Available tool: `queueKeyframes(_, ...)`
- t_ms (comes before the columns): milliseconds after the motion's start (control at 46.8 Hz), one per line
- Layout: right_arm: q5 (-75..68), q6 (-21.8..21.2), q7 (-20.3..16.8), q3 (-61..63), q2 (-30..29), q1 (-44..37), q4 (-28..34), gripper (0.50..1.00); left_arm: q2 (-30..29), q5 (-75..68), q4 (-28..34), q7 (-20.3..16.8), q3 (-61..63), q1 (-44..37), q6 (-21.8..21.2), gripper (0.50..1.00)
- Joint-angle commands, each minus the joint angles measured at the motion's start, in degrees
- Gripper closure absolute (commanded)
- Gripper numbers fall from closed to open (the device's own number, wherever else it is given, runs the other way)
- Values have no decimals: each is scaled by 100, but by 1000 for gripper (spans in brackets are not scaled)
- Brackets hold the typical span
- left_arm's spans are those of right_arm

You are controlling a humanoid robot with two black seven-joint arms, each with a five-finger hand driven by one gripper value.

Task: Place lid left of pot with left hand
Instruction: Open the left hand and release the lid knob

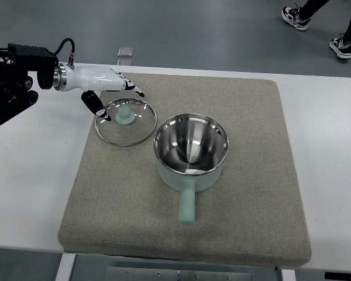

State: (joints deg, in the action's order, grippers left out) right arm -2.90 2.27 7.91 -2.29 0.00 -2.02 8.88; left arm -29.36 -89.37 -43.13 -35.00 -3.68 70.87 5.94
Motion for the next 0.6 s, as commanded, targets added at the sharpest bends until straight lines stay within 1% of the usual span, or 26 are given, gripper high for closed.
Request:
queueKeyframes(0, 0, 2, 0, 0, 0, 0, 0, 576, -9, 796, 173, 0, -317, -20, -84, 521)
queueKeyframes(128, 0, 2, 0, 0, 0, 0, 0, 576, 70, 2124, 507, 0, -362, -29, -137, 519)
queueKeyframes(278, 0, 2, 0, 0, 0, 0, 0, 576, 193, 3442, 929, 0, -388, -73, -497, 512)
queueKeyframes(428, 0, 2, 0, 0, 0, 0, 0, 576, 343, 4296, 1053, 0, -406, -380, -796, 506)
queueKeyframes(577, 0, 2, 0, 0, 0, 0, 0, 576, 571, 5007, 1254, 0, -414, -530, -814, 506)
